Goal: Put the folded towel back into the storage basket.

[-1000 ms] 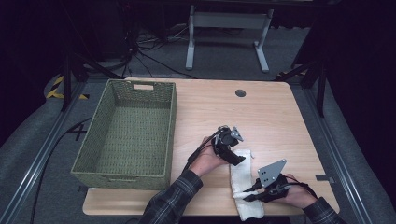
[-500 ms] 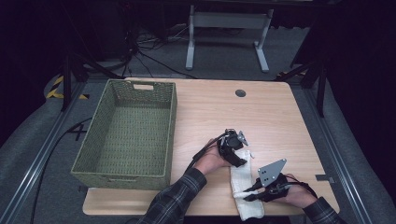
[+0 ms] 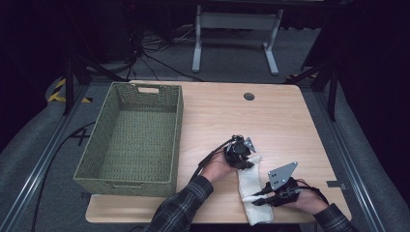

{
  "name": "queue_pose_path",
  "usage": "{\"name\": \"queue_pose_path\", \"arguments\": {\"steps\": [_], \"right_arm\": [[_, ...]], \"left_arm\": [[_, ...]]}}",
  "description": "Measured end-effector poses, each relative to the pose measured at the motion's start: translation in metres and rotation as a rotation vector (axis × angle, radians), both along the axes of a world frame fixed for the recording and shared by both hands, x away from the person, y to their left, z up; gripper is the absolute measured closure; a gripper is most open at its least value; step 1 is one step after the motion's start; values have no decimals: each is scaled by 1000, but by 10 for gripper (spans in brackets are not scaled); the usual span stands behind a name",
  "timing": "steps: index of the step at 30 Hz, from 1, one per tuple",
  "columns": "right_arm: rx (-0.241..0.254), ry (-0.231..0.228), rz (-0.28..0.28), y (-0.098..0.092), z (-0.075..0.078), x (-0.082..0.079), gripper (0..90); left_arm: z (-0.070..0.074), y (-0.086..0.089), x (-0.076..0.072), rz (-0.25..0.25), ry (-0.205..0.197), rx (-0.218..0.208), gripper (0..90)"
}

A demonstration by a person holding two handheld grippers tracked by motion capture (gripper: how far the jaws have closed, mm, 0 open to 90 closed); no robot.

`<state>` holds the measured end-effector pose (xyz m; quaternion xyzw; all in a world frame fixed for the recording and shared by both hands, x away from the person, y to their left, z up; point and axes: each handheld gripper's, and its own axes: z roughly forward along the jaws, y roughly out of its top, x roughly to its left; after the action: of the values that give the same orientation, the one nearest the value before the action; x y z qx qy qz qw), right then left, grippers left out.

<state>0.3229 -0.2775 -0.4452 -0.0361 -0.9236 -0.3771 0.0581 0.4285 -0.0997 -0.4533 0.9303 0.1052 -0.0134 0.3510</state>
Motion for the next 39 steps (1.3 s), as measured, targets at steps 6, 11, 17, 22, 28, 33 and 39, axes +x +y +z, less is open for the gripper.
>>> {"name": "queue_pose_path", "arguments": {"steps": [6, 11, 17, 22, 28, 33, 39], "right_arm": [[16, -3, -47, -1, 6, 5, 800], [21, -10, -67, 1, 11, 8, 800], [32, -15, -88, 5, 19, 15, 800], [51, -25, -97, 7, 29, 20, 801], [74, -49, -103, 13, 44, 26, 801], [86, -64, -97, 21, 55, 33, 801], [95, -81, -96, 34, 72, 39, 801]], "left_arm": [[12, 5, -5, 13, -32, -15, 804], [21, 9, -6, 9, -42, -25, 803], [33, 15, -8, 47, -55, -48, 803], [50, 24, -8, 62, -71, -49, 803], [69, 33, -9, 94, -90, -38, 803], [90, 42, -9, 101, -104, -58, 803], [108, 53, -9, 114, -126, -77, 802]]}}
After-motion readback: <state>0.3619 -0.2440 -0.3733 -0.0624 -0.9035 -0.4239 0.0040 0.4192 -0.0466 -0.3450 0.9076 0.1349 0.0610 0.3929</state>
